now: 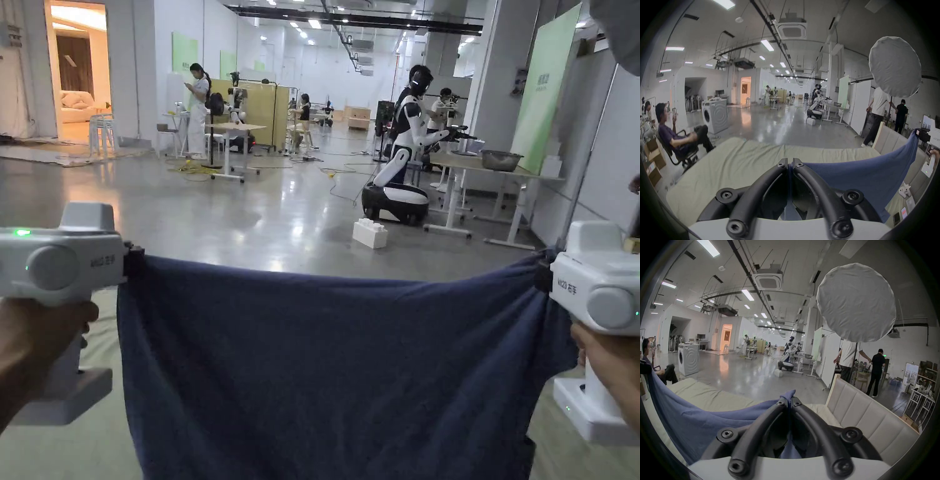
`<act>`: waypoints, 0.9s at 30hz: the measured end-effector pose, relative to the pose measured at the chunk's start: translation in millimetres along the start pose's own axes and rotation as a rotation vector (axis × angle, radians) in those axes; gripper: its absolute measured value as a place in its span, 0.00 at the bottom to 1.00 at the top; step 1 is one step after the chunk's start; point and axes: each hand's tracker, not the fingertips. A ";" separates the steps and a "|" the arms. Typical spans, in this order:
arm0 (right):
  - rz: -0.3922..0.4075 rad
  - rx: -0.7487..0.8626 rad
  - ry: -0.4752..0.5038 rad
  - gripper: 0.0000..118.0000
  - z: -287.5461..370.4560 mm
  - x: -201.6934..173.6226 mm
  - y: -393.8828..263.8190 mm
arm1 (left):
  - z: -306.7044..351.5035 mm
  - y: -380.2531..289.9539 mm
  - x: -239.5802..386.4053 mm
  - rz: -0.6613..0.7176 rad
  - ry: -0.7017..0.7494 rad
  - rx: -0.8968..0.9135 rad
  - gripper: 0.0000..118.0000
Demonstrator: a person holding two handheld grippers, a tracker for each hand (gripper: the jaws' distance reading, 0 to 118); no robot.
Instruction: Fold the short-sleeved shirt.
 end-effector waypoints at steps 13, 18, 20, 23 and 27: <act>-0.004 0.111 -0.105 0.02 -36.1 5.3 82.0 | -54.9 112.3 26.6 -0.060 0.014 0.091 0.04; -0.013 0.143 -0.129 0.02 -52.2 7.2 90.3 | -70.2 124.4 33.0 -0.077 0.018 0.117 0.04; -0.024 0.134 -0.122 0.02 -54.1 7.4 86.7 | -75.7 123.3 33.9 -0.072 0.016 0.116 0.04; -0.008 0.129 -0.116 0.02 -54.7 4.7 74.3 | -81.5 112.5 33.9 -0.060 0.014 0.116 0.04; -0.001 0.099 -0.103 0.02 -47.0 2.5 48.2 | -80.3 85.8 33.8 -0.063 0.010 0.091 0.04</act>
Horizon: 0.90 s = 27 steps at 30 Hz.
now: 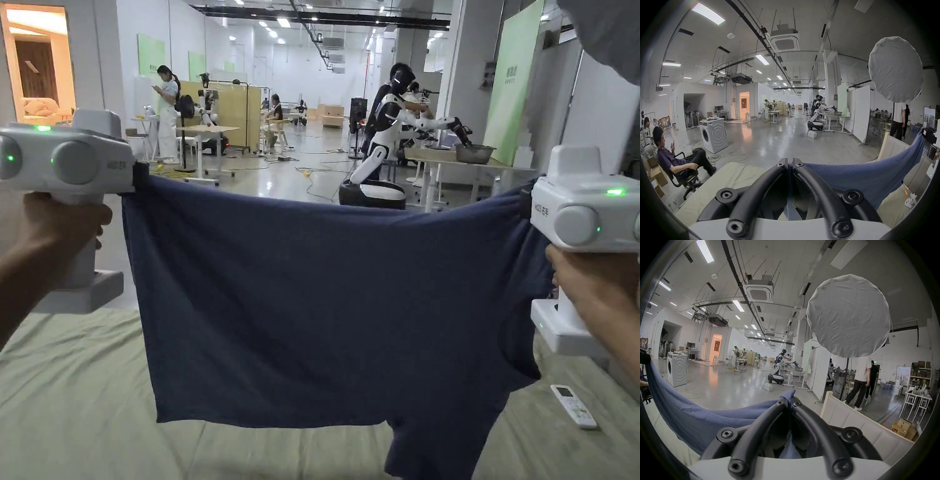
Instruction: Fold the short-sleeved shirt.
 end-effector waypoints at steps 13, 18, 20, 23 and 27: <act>0.048 -0.105 0.060 0.02 105.8 10.6 -78.1 | 79.6 -106.6 -17.5 0.016 -0.050 -0.054 0.04; 0.047 -0.148 0.078 0.02 147.0 18.7 -118.6 | 121.0 -146.7 -21.9 -0.001 -0.058 -0.080 0.04; 0.050 -0.162 0.081 0.02 168.8 20.1 -132.7 | 138.7 -163.9 -24.7 0.013 -0.057 -0.096 0.04; 0.055 -0.183 0.090 0.02 201.5 21.8 -152.2 | 164.9 -188.2 -29.0 0.018 -0.062 -0.119 0.04; 0.062 -0.246 0.108 0.02 242.7 22.7 -181.8 | 197.1 -224.8 -31.9 0.018 -0.062 -0.159 0.04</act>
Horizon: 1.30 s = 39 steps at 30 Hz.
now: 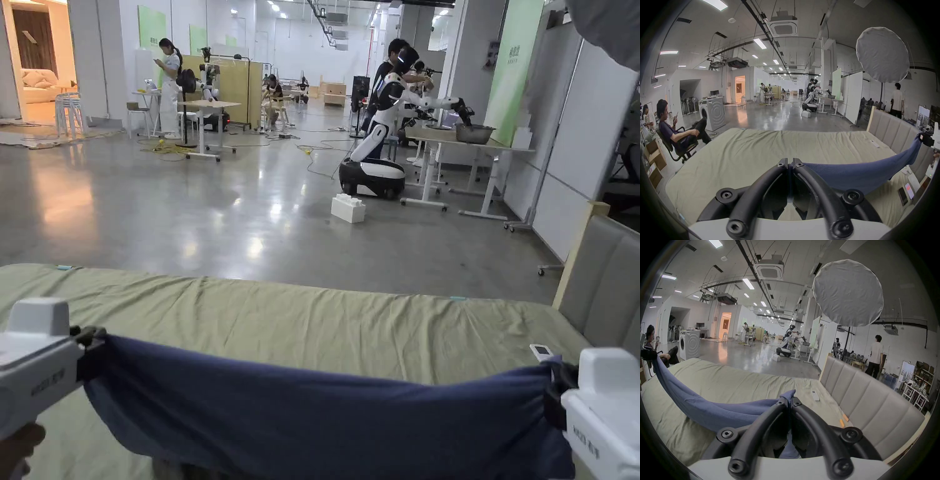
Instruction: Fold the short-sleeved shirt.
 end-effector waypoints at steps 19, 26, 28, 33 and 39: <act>0.073 -0.438 0.116 0.02 77.0 -40.3 -191.5 | 43.5 -223.2 -25.7 -0.006 0.010 -0.377 0.04; 0.074 -0.536 0.121 0.02 79.9 -44.9 -227.8 | 50.0 -251.4 -24.8 -0.059 -0.010 -0.451 0.04; 0.097 -0.563 0.131 0.02 80.7 -48.6 -235.6 | 50.5 -257.2 -24.2 -0.070 -0.016 -0.464 0.04; 0.129 -0.624 0.122 0.02 80.3 -58.0 -259.2 | 45.9 -273.0 -20.3 -0.090 -0.020 -0.512 0.04; 0.135 -0.670 0.114 0.04 76.9 -62.6 -276.4 | 43.6 -283.6 -13.6 -0.106 -0.016 -0.576 0.08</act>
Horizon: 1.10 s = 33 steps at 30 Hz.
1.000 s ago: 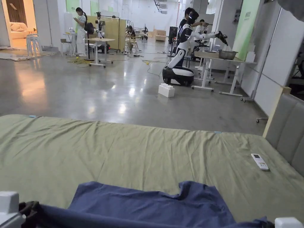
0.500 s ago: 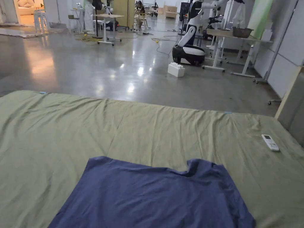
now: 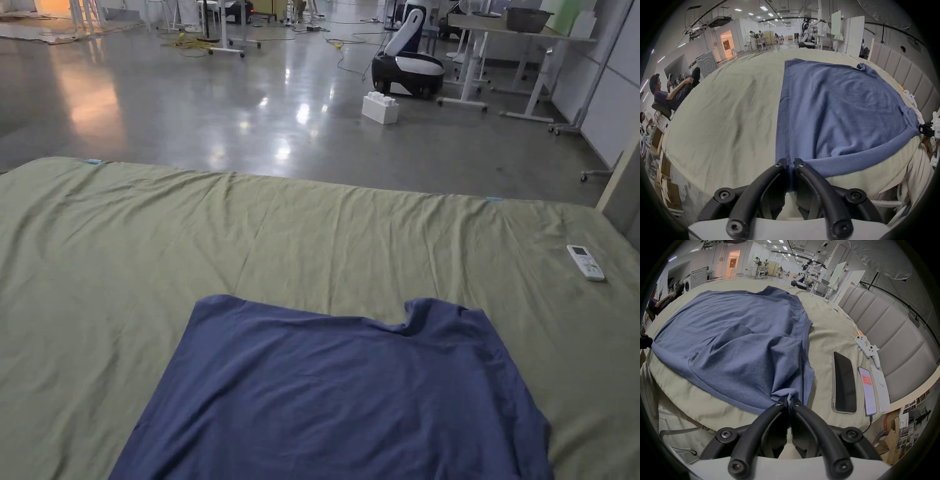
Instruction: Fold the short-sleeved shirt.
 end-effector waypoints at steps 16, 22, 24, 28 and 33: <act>-0.280 0.561 -0.070 0.60 68.3 0.0 101.2 | 62.1 95.1 34.5 0.093 -0.010 0.480 0.64; -0.310 0.709 -0.090 0.10 72.5 -20.2 136.7 | 70.7 127.1 65.5 0.086 0.033 0.654 0.13; -0.312 0.735 -0.085 0.02 74.5 -23.7 142.9 | 67.1 130.5 70.8 0.081 0.055 0.683 0.07; -0.301 0.774 -0.088 0.00 75.8 -27.7 150.3 | 68.4 133.2 75.6 0.085 0.048 0.719 0.01; -0.273 0.803 -0.098 0.00 77.1 -29.2 150.4 | 75.7 137.0 77.7 0.069 0.068 0.725 0.00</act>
